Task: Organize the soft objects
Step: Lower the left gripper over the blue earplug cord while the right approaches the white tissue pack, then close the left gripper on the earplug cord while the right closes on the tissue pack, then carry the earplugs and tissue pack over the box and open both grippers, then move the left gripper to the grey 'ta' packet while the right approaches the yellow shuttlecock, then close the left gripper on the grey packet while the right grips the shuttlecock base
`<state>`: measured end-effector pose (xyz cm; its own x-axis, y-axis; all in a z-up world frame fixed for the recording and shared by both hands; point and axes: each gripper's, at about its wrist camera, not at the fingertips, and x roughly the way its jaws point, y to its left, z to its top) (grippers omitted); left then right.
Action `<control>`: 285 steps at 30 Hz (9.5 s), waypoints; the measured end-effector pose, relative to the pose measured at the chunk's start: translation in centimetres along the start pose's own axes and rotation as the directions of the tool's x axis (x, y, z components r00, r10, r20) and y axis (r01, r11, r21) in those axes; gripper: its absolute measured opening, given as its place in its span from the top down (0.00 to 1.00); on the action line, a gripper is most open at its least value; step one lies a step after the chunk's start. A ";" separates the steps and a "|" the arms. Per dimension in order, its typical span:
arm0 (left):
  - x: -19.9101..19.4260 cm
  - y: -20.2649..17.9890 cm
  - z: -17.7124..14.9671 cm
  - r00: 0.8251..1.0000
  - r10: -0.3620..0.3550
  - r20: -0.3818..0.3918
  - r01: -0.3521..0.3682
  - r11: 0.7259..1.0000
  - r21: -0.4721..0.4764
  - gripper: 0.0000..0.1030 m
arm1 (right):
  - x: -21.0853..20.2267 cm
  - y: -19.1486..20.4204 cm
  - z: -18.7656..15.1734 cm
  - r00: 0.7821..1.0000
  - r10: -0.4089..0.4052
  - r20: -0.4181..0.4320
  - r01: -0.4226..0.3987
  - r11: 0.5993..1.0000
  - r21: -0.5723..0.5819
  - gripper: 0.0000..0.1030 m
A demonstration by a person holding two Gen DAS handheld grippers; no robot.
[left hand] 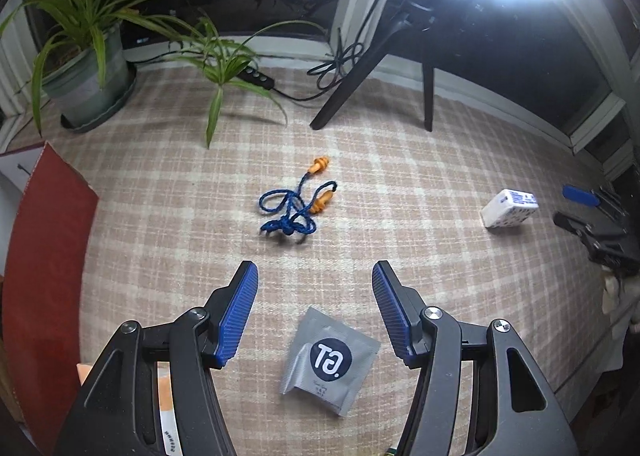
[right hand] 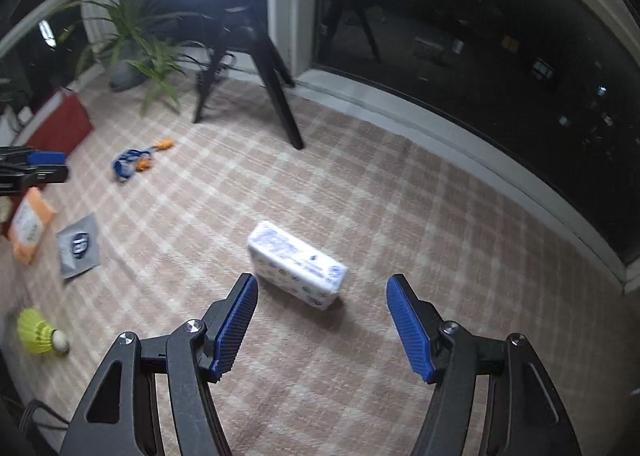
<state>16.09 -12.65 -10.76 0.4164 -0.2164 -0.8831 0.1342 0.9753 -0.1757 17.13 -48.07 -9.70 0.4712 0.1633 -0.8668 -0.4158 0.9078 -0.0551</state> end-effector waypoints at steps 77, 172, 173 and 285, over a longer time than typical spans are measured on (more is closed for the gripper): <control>10.3 -4.2 2.7 0.976 0.204 0.081 -0.218 0.932 0.290 0.87 | 11.2 1.8 1.8 0.992 0.058 -0.111 -0.057 0.998 0.012 0.43; -12.6 32.2 1.8 0.977 0.058 0.204 -0.036 0.993 -0.113 0.47 | 5.4 47.2 21.9 0.956 0.295 0.003 -0.293 0.950 -0.108 0.35; -12.8 32.1 1.7 0.977 0.058 0.205 -0.034 0.993 -0.117 0.47 | 5.1 47.0 21.8 0.956 0.292 0.007 -0.289 0.951 -0.106 0.35; 3.9 2.0 -8.7 0.996 -0.086 0.005 0.087 0.991 -0.097 0.82 | 2.1 29.6 -8.7 0.903 0.400 -0.158 -0.395 0.627 -0.671 0.51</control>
<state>10.21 -11.13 -18.35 0.4079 -0.3001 -0.8623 0.0817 0.9526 -0.2929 -1.01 -24.20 -17.45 0.1362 0.4496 -0.8828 -0.9690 0.2457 -0.0244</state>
